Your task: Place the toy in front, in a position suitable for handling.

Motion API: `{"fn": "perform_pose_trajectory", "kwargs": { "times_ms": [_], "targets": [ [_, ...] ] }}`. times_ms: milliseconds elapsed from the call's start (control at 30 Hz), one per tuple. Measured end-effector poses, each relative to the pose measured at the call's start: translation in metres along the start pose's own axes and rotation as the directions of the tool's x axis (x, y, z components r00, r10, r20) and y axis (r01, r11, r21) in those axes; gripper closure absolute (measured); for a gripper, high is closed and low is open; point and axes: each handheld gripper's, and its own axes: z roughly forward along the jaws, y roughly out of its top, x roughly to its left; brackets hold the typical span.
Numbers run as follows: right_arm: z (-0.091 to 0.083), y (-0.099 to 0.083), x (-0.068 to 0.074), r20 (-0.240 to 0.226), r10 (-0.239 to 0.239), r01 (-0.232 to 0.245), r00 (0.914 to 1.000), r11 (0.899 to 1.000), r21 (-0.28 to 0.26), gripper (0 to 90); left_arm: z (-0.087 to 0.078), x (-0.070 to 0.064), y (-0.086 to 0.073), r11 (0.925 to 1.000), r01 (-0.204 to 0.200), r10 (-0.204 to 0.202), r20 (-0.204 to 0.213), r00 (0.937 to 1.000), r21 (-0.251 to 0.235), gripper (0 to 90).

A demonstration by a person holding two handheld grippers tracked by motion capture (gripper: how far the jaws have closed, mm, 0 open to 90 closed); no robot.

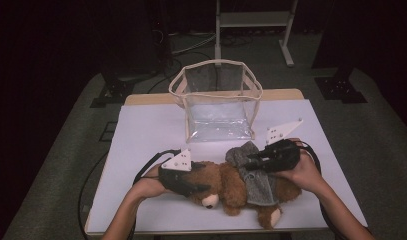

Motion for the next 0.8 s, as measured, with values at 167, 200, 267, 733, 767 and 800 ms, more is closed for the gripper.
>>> {"fn": "perform_pose_trajectory", "kwargs": {
  "times_ms": [167,200,267,733,767,800],
  "targets": [
    [0.019,-0.009,-0.007,-0.056,0.044,-0.044,0.9975,0.999,0.001,70.6,-0.002,0.0,0.0,1.0,0.0,0.0,0.005,1.0,0.006,34.4],
    [0.02,-0.01,-0.005,-0.055,0.038,-0.038,0.9978,0.999,-0.001,70.8,-0.002,0.0,0.001,1.0,0.003,-0.003,0.009,1.0,0.009,32.4],
    [0.02,-0.014,0.003,-0.048,0.023,-0.023,0.9986,1.0,-0.001,71.0,-0.001,0.0,0.002,0.9999,0.004,-0.004,0.011,0.9999,0.009,25.7],
    [0.019,-0.025,0.002,-0.077,0.042,-0.044,0.9962,0.999,-0.025,71.0,0.028,0.001,0.008,0.9977,0.023,-0.022,-0.015,0.9996,0.063,7.7],
    [0.019,-0.024,0.001,-0.075,0.043,-0.045,0.9962,0.999,-0.024,71.0,0.029,0.002,0.009,0.9975,0.022,-0.021,-0.015,0.9997,0.067,7.7],
    [0.019,-0.024,0.002,-0.073,0.045,-0.046,0.9963,0.999,-0.022,71.0,0.031,0.002,0.009,0.9971,0.023,-0.022,-0.016,0.9996,0.072,7.8]
  ]
}}
